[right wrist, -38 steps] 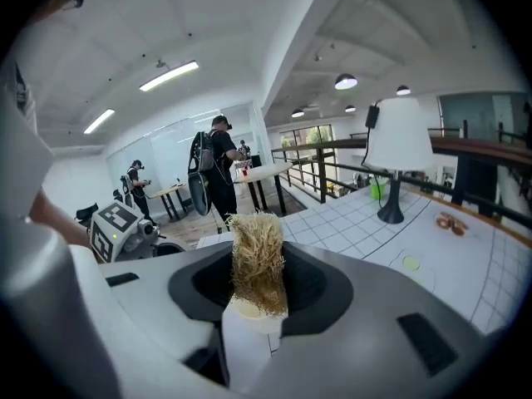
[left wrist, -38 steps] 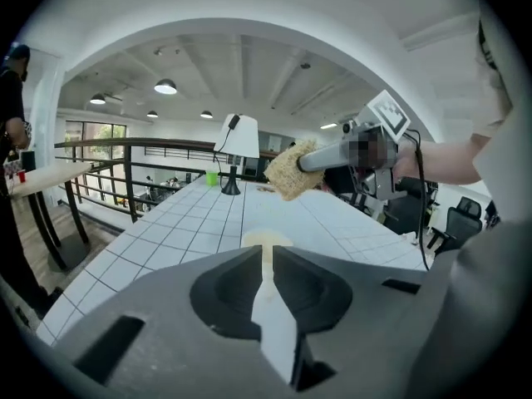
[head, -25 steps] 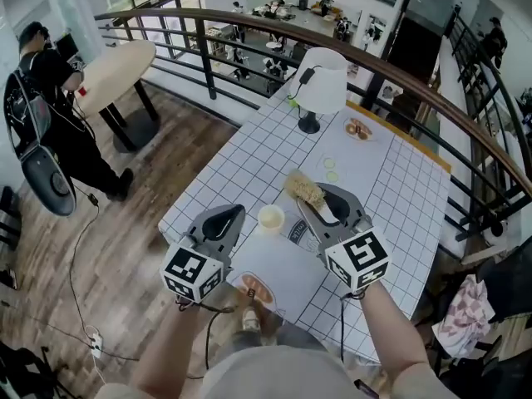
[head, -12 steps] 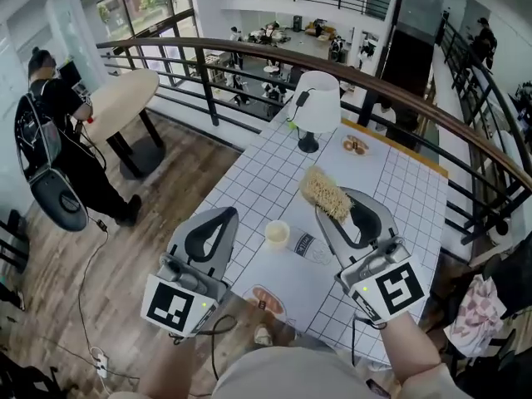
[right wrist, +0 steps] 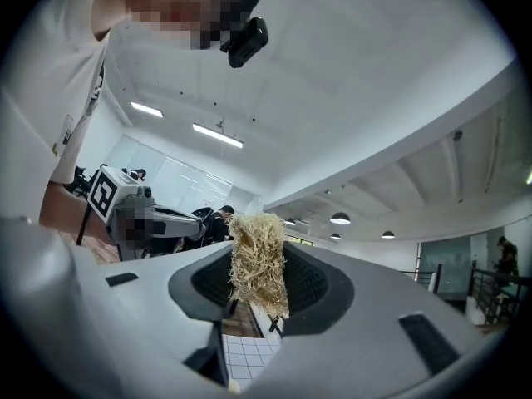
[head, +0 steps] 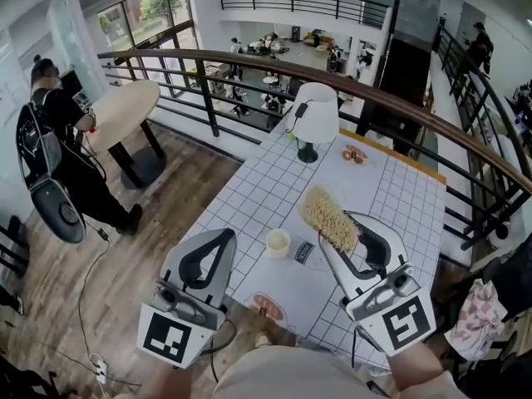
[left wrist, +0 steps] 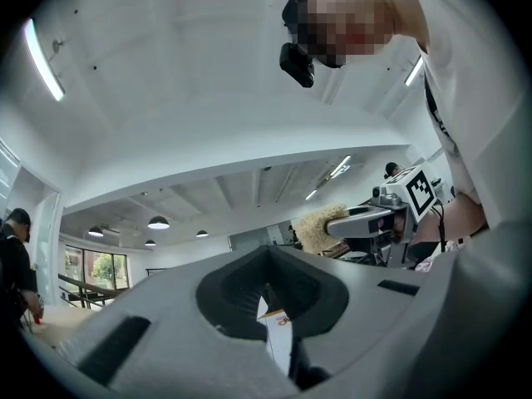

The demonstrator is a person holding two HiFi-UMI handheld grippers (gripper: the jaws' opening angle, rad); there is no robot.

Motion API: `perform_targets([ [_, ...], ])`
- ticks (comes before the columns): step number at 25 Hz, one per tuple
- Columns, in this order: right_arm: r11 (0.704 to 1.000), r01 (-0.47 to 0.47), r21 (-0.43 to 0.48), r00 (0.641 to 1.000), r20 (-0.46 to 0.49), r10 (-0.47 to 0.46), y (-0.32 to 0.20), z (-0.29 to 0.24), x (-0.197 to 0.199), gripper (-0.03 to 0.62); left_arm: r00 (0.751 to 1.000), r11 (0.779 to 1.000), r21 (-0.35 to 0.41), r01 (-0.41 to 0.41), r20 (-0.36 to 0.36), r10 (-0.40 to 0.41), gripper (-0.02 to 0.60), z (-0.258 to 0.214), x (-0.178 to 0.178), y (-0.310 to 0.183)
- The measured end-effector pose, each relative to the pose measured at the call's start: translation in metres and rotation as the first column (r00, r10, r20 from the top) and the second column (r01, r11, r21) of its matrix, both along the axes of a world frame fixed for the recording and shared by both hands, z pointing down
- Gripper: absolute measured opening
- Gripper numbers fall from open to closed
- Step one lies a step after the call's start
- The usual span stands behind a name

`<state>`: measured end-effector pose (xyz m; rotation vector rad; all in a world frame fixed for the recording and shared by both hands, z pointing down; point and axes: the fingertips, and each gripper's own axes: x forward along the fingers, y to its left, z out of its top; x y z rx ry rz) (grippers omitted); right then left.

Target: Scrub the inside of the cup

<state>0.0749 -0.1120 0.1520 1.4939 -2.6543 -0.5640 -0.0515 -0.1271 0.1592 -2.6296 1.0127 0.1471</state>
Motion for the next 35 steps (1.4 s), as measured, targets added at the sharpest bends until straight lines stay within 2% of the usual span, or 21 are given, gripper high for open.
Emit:
perform_targets([
  [3, 0.999, -0.041, 0.019, 0.997, -0.061, 0.043, 0.003, 0.011, 0.002, 0.137, 1.000, 0.999, -0.031, -0.015, 0.005, 0.016, 0.012, 0.014, 0.006, 0.006],
  [7, 0.998, -0.064, 0.012, 0.994, -0.091, 0.064, 0.007, 0.029, 0.000, 0.137, 0.999, 0.993, -0.119, -0.024, 0.037, 0.029, 0.013, 0.046, 0.012, 0.009],
  [15, 0.990, -0.062, -0.130, 0.997, -0.048, 0.056, 0.006, 0.071, -0.004, 0.137, 0.997, 0.977, -0.212, -0.003, 0.079, 0.020, 0.014, 0.085, 0.012, 0.010],
  [18, 0.985, -0.063, -0.160, 0.997, -0.054, 0.055, 0.004, 0.078, -0.005, 0.137, 0.994, 0.977, -0.214, -0.004, 0.102, 0.027, 0.014, 0.087, 0.014, 0.008],
  [21, 0.983, -0.067, -0.173, 0.997, -0.049, 0.059, 0.001, 0.082, -0.006, 0.137, 0.996, 0.971, -0.240, -0.021, 0.078, 0.041, 0.014, 0.088, 0.015, 0.008],
  [35, 0.984, -0.054, -0.170, 0.998, -0.048, 0.046, -0.011, 0.083, -0.007, 0.137, 0.994, 0.966, -0.258, -0.006, 0.106, 0.034, 0.014, 0.101, 0.015, 0.003],
])
